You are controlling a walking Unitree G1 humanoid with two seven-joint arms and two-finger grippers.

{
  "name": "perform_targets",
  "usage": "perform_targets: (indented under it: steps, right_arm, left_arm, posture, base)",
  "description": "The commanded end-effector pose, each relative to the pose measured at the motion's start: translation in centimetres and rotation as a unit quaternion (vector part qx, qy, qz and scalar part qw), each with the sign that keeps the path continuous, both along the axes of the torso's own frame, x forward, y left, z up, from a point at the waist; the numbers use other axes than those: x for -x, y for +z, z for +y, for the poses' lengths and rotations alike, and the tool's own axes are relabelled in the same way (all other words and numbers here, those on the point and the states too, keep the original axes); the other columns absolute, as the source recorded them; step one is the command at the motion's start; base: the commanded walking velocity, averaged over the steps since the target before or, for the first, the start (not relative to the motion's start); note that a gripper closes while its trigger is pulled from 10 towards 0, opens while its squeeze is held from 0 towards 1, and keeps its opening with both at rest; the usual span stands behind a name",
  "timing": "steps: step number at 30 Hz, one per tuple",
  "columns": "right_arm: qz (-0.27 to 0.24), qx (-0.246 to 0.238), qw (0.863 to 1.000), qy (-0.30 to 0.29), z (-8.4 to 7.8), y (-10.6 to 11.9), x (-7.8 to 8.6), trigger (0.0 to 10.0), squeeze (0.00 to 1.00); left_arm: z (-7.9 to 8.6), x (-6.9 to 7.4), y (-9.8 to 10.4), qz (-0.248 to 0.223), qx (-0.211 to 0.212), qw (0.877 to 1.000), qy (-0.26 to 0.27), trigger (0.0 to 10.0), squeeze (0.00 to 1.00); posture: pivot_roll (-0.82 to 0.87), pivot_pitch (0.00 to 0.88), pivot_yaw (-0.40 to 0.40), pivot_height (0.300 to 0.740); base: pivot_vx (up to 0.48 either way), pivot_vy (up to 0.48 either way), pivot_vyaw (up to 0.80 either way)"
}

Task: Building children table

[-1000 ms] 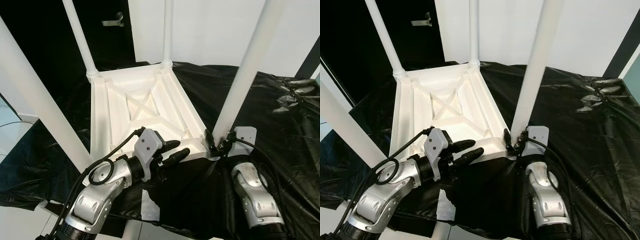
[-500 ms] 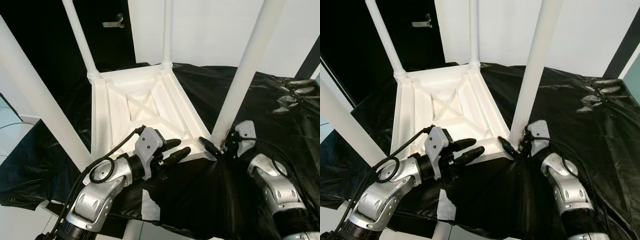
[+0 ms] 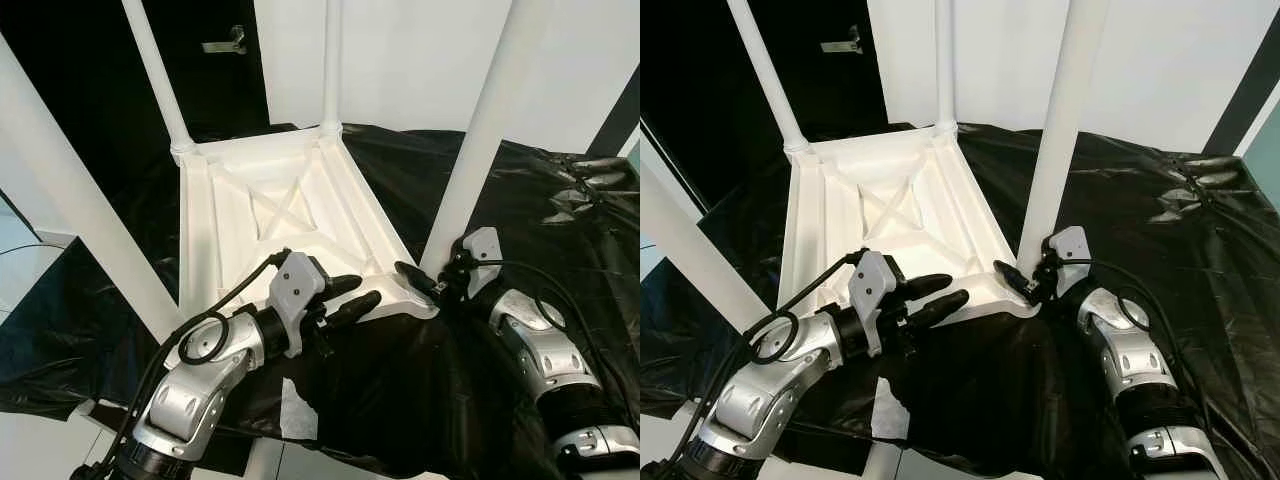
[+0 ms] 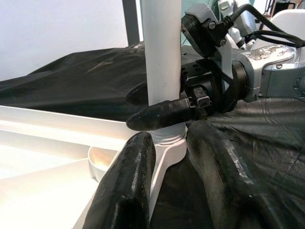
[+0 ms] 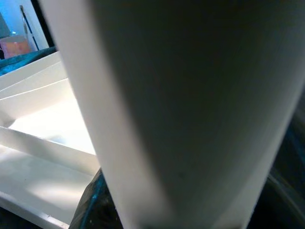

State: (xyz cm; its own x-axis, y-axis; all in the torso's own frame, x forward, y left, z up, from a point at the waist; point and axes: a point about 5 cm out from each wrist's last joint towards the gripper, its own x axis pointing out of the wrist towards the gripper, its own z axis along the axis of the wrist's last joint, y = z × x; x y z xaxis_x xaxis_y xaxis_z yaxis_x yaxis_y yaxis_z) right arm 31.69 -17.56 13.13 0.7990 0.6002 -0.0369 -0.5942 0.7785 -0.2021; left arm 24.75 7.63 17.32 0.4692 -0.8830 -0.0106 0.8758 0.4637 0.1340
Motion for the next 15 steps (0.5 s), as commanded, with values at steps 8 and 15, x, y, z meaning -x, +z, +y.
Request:
perform_targets:
  steps: [8,15]
  right_arm:
    - [0.0,-0.007,0.994,-0.108,0.5,-1.2,0.4,1.9,0.0]
    - [-0.008,-0.039,0.971,-0.237,2.1,-1.6,1.4,10.0,0.0]
  left_arm:
    - [0.2,0.2,-0.1,0.0,-0.005,1.0,0.006,10.0,0.0]
    - [0.2,0.3,-0.1,0.004,-0.008,1.0,-0.003,10.0,0.0]
  posture:
    - [-0.01,0.0,-0.001,0.74]
    - [-0.02,0.0,0.013,0.74]
  base:
    - [0.0,0.0,0.0]
    - [0.0,0.0,0.0]
